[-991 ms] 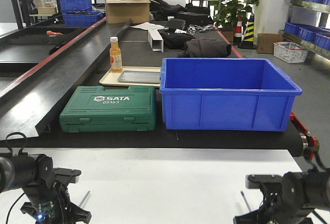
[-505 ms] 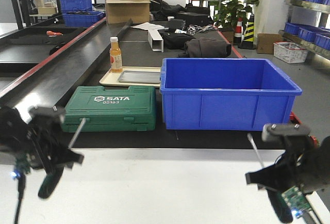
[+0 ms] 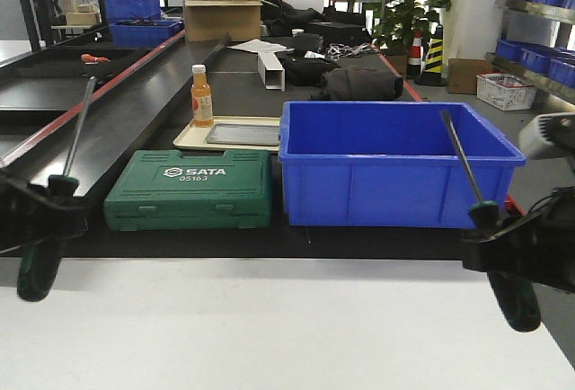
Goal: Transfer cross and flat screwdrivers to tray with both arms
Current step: 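Lift both screwdrivers upright off the table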
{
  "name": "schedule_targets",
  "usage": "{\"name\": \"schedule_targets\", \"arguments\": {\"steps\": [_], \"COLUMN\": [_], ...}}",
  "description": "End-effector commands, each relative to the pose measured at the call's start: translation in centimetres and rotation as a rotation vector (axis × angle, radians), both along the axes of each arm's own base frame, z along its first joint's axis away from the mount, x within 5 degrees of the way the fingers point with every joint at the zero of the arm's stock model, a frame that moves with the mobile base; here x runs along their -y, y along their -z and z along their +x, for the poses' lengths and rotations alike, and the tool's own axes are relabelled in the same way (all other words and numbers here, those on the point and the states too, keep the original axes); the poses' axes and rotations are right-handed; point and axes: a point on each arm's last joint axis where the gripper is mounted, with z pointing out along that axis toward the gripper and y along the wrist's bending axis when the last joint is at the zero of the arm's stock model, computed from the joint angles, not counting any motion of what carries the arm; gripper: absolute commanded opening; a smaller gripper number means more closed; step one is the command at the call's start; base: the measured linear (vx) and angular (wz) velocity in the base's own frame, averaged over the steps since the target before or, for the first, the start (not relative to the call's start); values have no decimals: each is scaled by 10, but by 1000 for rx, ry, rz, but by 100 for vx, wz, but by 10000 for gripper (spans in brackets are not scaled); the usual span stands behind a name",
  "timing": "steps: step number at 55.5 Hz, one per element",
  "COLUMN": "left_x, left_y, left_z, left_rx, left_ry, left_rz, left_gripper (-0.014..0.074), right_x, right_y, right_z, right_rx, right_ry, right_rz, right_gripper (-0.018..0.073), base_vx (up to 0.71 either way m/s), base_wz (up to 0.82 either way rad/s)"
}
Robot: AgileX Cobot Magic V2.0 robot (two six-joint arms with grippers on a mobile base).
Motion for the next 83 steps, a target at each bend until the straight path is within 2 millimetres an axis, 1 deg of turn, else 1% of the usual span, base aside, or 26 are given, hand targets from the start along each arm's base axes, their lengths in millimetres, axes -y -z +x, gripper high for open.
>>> {"name": "schedule_targets", "arguments": {"steps": [1,4,8,11,15,19,25,34,43,58,83], "left_x": [-7,-11,-15,-18,-21,-23,-25,-25,-25,-25,-25], "left_y": [-21,-25,-28,-30,-34,-37,-40,-39,-38,-38,-38], "left_z": [-34,-51,-69,-81,-96,-107,-117,-119,-119,-119,-119], "left_rx": [165,200,232,253,290,316,332,324,309,307,307], "left_ry": [-19,-18,-16,-15,-15,-14,-10,-6,-2,-2,-2], "left_rz": [-67,-75,-82,-88,-100,-106,-109,-106,-100,-100,-100], "left_gripper": [-3,-3,-3,-3,-3,-3,-3,-3,-3,-3,-3], "right_x": [6,10,15,17,20,21,23,24,24,25,25], "right_y": [-33,-41,-51,-55,-56,-58,-62,-60,-65,-57,-55], "right_z": [-24,-39,-54,-64,-72,-79,-86,-94,-93,-95,-96], "right_rx": [161,197,250,275,270,269,301,270,326,234,213], "right_ry": [12,13,14,15,16,15,14,9,13,9,8], "right_rz": [44,36,28,27,14,13,14,17,27,4,-1], "right_gripper": [-9,-9,-8,-8,-8,-8,-8,-8,-8,-8,-8], "base_vx": [0,0,0,0,0,0,0,0,0,0,0], "base_wz": [0,0,0,0,0,0,0,0,0,0,0]}}
